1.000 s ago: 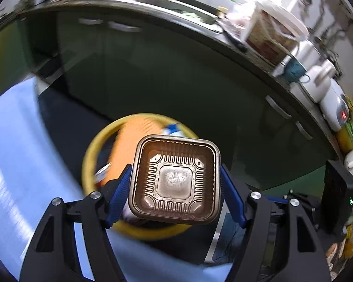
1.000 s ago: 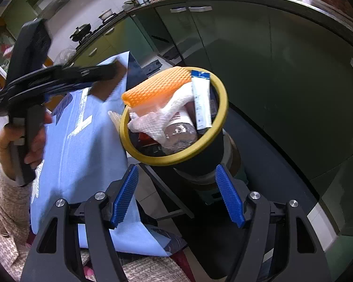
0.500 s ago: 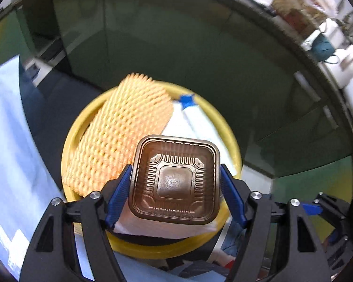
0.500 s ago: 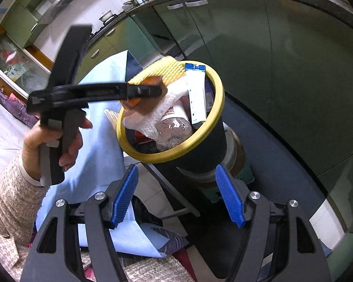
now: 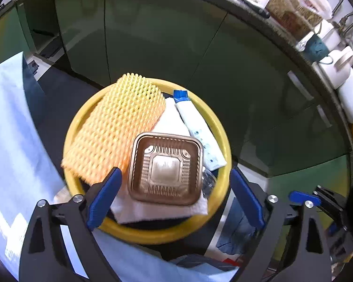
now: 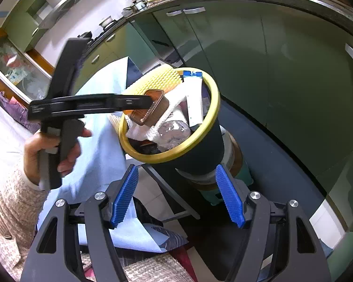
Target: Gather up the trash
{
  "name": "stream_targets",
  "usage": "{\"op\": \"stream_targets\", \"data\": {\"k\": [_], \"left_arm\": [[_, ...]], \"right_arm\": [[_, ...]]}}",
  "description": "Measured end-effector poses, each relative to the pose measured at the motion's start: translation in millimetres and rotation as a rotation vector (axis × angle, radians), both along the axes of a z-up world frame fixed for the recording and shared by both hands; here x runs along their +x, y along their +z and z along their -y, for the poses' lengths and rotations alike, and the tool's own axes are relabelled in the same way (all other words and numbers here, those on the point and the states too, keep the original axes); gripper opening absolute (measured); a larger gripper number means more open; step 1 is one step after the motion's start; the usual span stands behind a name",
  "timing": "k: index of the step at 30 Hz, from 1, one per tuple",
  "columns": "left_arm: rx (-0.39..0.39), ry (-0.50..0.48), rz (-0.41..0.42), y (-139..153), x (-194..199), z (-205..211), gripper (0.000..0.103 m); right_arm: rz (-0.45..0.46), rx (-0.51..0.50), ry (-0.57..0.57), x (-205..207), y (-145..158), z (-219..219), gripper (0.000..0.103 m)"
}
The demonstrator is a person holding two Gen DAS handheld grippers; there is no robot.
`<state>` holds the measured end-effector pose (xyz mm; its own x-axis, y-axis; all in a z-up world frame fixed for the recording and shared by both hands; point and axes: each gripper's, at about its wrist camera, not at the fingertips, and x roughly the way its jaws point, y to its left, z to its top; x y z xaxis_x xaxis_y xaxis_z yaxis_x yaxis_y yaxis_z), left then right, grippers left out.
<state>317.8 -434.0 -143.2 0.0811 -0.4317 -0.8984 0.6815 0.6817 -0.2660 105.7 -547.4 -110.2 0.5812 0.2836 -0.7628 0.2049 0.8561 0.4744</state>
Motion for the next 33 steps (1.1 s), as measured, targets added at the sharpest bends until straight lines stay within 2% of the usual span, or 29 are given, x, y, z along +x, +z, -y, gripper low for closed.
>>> {"op": "stream_targets", "data": {"k": [5, 8, 11, 13, 16, 19, 23, 28, 29, 33], "left_arm": [[-0.065, 0.006, 0.040, 34, -24, -31, 0.091], [-0.134, 0.026, 0.133, 67, -53, -67, 0.091], [-0.184, 0.085, 0.294, 104, -90, -117, 0.096], [-0.220, 0.148, 0.431, 127, -121, -159, 0.096], [-0.236, 0.227, 0.574, 148, -159, -210, 0.096], [-0.207, 0.314, 0.655, 152, -191, -254, 0.096], [-0.207, 0.420, 0.684, 148, -223, -304, 0.096], [-0.195, 0.531, 0.699, 141, -255, -359, 0.096], [-0.179, 0.563, 0.711, 141, -263, -369, 0.096], [-0.109, 0.686, 0.774, 145, -290, -404, 0.096]], "right_arm": [[0.004, 0.010, 0.001, -7, 0, -6, 0.069], [0.014, 0.008, 0.016, -12, 2, -16, 0.069], [0.038, -0.016, 0.058, -15, 9, -37, 0.071], [0.055, -0.042, 0.084, -16, 15, -53, 0.075], [0.082, -0.081, 0.124, -17, 25, -77, 0.076], [0.117, -0.113, 0.169, -19, 36, -105, 0.079], [0.149, -0.190, 0.223, -26, 53, -145, 0.083], [0.231, -0.278, 0.287, -48, 84, -190, 0.094], [0.244, -0.288, 0.290, -53, 89, -195, 0.098], [0.304, -0.356, 0.290, -76, 111, -223, 0.098]]}}
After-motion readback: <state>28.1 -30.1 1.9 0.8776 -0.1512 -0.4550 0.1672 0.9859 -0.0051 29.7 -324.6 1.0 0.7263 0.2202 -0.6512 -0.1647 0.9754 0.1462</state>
